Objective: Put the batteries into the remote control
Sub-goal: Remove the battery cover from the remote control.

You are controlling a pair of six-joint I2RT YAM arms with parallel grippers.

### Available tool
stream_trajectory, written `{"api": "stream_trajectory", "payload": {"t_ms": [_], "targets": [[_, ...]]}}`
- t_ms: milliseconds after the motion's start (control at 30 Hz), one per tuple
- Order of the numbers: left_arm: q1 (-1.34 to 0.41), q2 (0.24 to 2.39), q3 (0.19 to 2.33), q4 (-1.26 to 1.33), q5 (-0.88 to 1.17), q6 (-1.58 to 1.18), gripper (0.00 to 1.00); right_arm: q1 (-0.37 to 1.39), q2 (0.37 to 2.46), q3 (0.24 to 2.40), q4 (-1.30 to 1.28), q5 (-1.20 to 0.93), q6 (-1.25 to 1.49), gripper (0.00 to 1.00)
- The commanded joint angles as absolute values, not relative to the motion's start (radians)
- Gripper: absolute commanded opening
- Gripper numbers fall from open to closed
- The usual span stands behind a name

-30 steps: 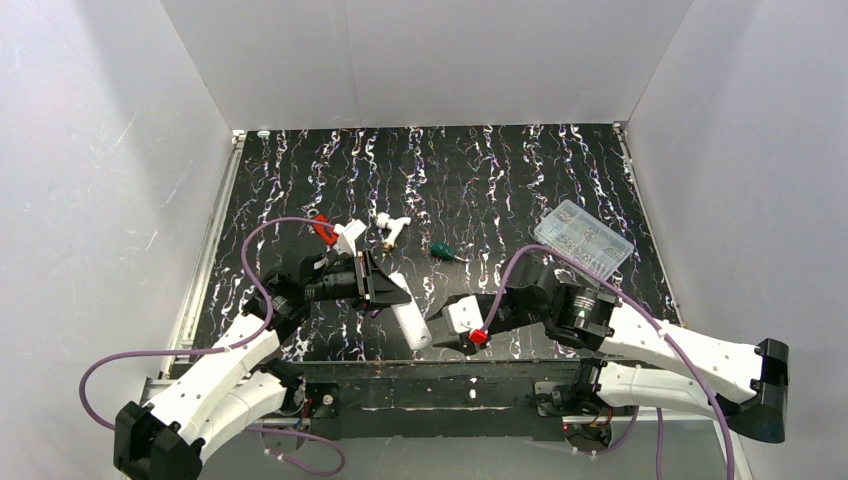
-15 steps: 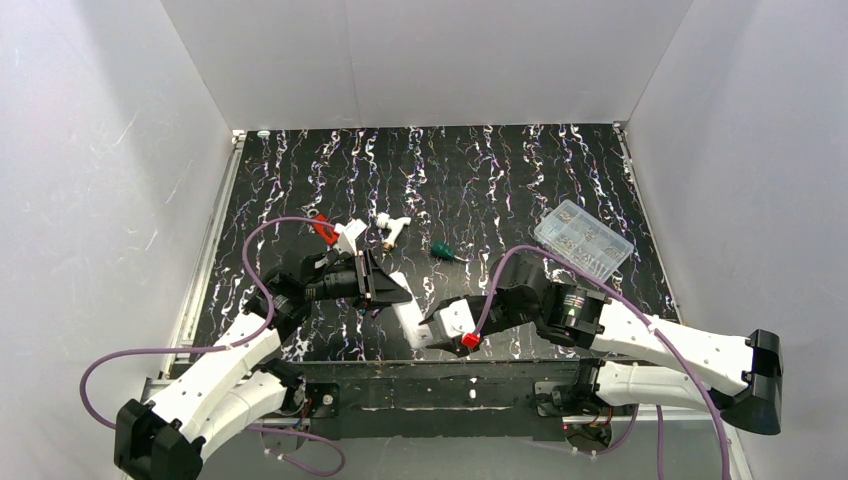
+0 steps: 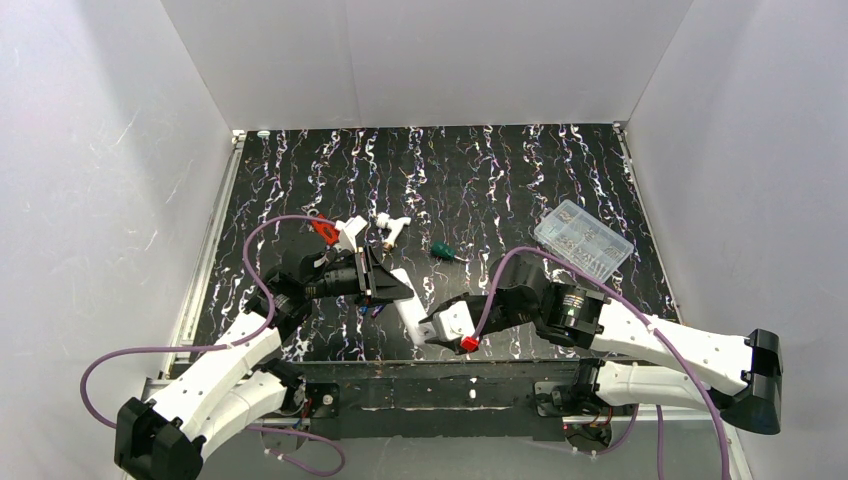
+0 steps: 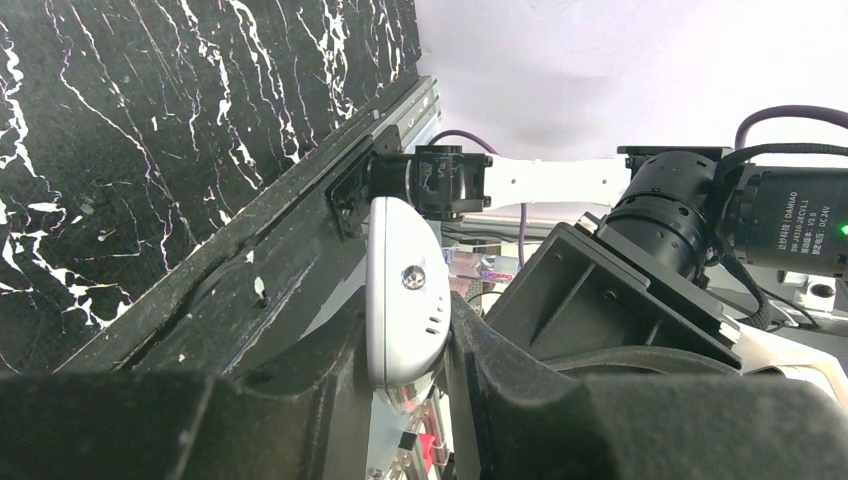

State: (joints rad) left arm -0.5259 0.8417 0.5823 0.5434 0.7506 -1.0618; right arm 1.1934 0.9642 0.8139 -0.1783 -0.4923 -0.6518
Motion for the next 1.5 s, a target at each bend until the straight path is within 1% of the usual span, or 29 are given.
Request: {"api": "stream_trajectory", "payload": {"t_ms": [0, 867, 1467], "targets": [[-0.526, 0.83, 0.604, 0.581, 0.817, -1.068, 0.0, 1.201, 0.957, 0.831, -0.166, -0.47, -0.676, 0.44], [-0.526, 0.833, 0.601, 0.591, 0.822, -1.069, 0.0, 1.201, 0.942, 0.824, -0.21, -0.425, -0.725, 0.44], [-0.526, 0.839, 0.604, 0.595, 0.822, -1.071, 0.0, 1.202, 0.943, 0.819, -0.187, -0.407, -0.731, 0.43]]}}
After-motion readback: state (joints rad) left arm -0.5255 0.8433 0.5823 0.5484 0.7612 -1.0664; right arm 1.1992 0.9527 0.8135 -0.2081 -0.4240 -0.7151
